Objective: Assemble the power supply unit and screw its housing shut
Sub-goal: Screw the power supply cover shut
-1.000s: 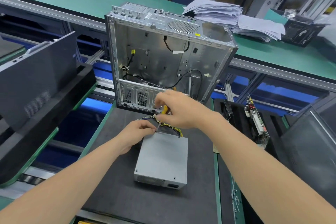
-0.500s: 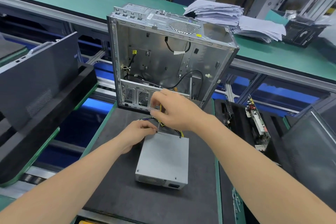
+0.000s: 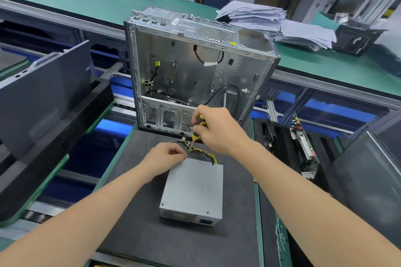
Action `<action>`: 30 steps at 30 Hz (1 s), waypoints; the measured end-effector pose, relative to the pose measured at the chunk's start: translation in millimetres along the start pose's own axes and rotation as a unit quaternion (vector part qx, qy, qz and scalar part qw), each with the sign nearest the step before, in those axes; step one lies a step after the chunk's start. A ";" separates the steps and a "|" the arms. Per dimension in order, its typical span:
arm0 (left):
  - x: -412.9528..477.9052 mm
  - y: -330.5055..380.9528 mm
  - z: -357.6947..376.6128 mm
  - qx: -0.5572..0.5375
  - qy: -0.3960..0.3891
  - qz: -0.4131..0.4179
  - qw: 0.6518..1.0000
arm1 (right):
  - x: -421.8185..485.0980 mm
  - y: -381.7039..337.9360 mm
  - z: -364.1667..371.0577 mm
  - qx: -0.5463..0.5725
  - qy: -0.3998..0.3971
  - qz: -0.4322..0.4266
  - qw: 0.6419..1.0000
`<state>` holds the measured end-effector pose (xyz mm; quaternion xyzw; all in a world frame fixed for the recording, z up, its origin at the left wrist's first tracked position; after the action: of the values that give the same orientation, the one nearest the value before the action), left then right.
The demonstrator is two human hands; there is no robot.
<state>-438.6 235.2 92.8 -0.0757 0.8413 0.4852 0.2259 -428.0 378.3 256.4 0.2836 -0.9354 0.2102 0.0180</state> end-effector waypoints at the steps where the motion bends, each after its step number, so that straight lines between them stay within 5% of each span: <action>1: -3.2 8.7 -0.2 0.057 0.032 0.028 0.997 | -4.2 6.3 -6.6 -0.004 0.018 0.016 1.000; 7: -23.3 61.6 51.7 0.210 0.018 0.162 0.964 | -36.3 40.4 -23.3 -0.041 0.040 0.096 0.994; 18: -12.4 73.1 74.6 0.232 0.068 0.168 0.956 | -79.9 59.8 -33.4 -0.001 0.076 0.109 0.991; 30: -8.6 75.9 70.6 0.221 0.016 0.136 0.966 | -74.1 52.9 -26.1 0.021 0.073 0.064 0.995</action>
<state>-435.6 333.7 125.9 0.0830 0.9336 0.3121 0.1555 -396.6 467.3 248.6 0.2075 -0.9433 0.2504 0.0666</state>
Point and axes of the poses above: each hand's wrist, its own x-axis towards the middle knuckle, its own z-axis out of the palm, y = z × x, the point moved 7 cm from there along x, towards the middle knuckle, and after that the axes turned 15 degrees about -z, right-handed, at the moved point
